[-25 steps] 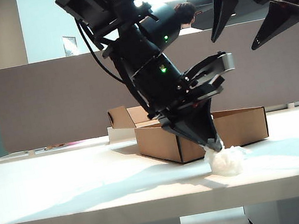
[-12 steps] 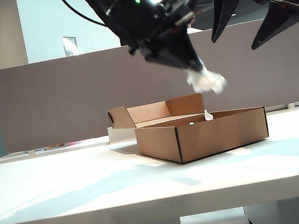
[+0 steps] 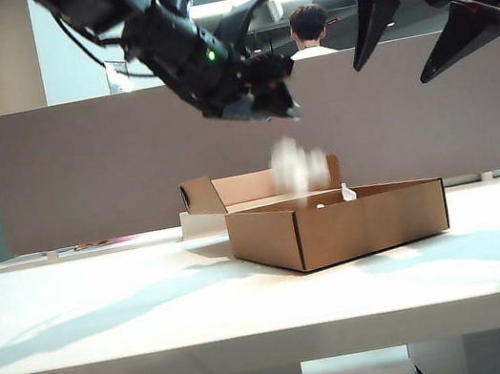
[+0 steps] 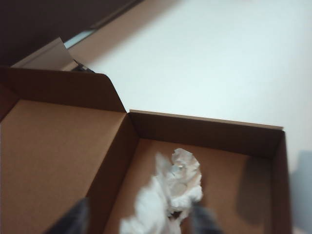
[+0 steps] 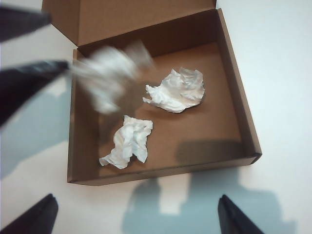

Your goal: Pick up all the paper balls on the table and put them in the paper box.

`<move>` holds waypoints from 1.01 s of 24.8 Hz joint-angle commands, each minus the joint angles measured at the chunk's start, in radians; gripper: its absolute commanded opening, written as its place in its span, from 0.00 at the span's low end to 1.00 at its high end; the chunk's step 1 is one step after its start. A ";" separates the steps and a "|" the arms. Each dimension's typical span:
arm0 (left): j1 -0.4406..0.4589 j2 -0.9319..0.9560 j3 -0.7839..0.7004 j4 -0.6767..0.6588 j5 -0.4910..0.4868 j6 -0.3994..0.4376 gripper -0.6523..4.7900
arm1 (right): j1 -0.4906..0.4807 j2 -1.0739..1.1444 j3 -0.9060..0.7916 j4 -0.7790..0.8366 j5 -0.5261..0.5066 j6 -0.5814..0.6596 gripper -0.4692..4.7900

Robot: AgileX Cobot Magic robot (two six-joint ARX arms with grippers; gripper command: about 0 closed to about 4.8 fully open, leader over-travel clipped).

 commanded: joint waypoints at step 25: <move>-0.124 0.080 0.000 -0.539 -0.022 -0.041 0.14 | 0.002 -0.027 0.000 -0.151 -0.055 -0.034 0.18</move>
